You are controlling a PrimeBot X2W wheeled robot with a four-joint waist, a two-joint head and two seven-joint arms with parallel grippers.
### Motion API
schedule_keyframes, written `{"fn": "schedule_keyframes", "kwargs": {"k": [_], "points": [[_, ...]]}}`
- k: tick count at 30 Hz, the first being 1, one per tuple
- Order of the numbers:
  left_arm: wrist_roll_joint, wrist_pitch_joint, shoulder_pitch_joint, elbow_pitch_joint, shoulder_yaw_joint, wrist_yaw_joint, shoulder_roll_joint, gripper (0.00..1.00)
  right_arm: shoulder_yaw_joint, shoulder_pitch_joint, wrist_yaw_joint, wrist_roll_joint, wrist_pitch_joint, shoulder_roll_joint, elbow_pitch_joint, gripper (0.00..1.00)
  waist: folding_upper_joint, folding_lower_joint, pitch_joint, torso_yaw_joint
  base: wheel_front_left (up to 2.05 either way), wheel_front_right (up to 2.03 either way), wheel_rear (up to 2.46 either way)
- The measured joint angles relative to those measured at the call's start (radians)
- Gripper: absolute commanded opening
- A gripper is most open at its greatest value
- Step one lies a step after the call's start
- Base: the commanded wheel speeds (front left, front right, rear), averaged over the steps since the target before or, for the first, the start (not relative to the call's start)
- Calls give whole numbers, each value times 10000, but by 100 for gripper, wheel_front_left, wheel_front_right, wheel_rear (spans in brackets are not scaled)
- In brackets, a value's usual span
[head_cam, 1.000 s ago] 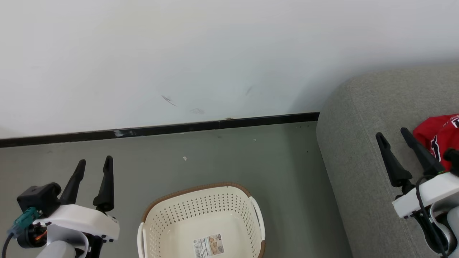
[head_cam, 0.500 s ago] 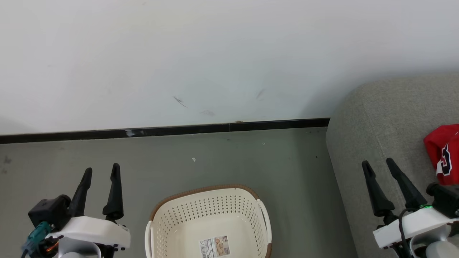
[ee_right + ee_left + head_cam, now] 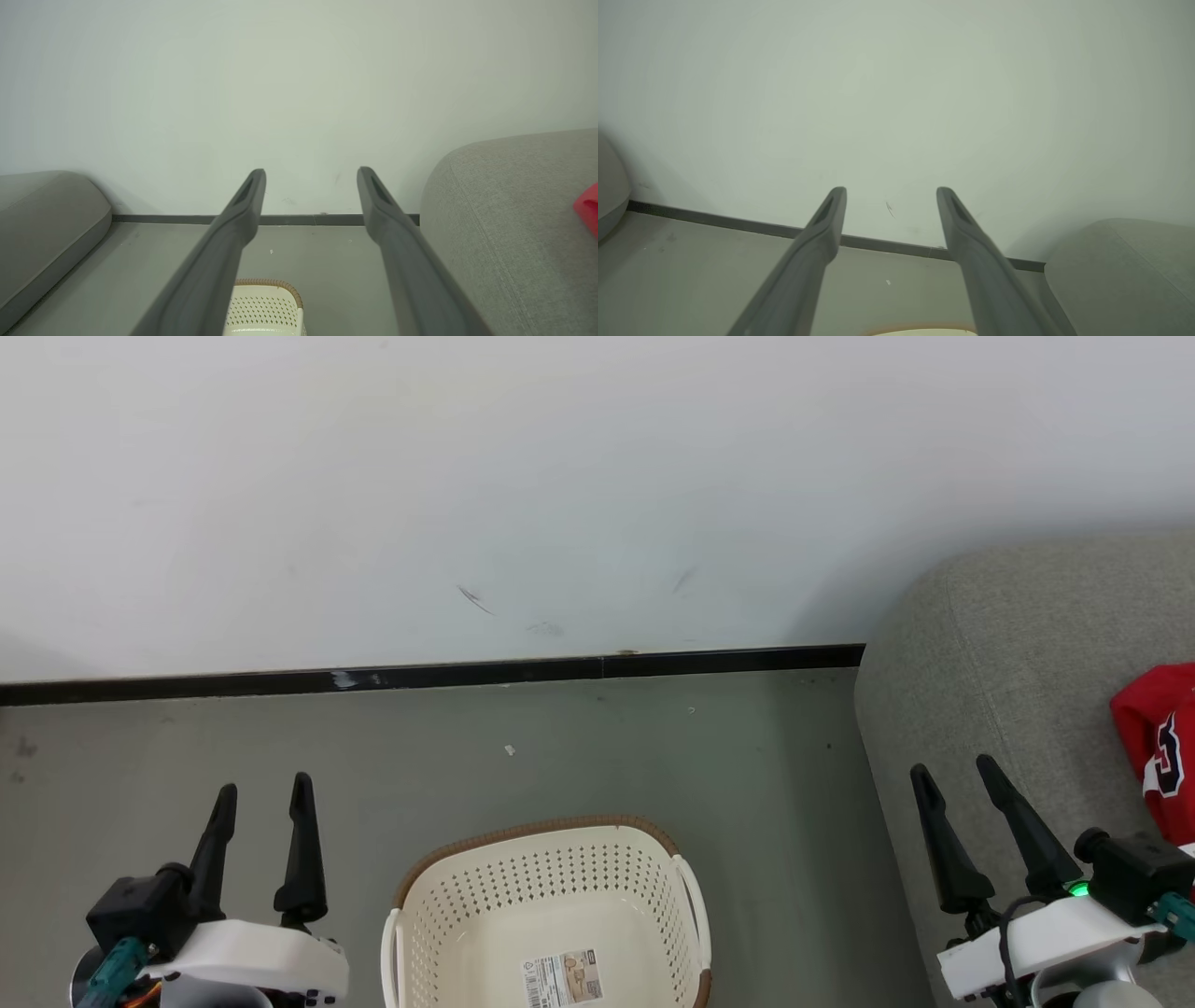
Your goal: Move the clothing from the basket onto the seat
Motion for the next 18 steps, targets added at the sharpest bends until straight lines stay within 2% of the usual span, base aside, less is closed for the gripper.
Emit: {"fn": "schedule_keyframes", "kwargs": {"k": [6,18], "points": [[249,0,375,38,84,-140,-121,100,-65,1,0,-376,-2,234,-82,100,0,0,-16,-1,0,0,0],[922,0,518,111,184,-715,-337,100,-79,188,0,-813,-2,378,-276,100,0,0,44,-46,0,0,0]]}}
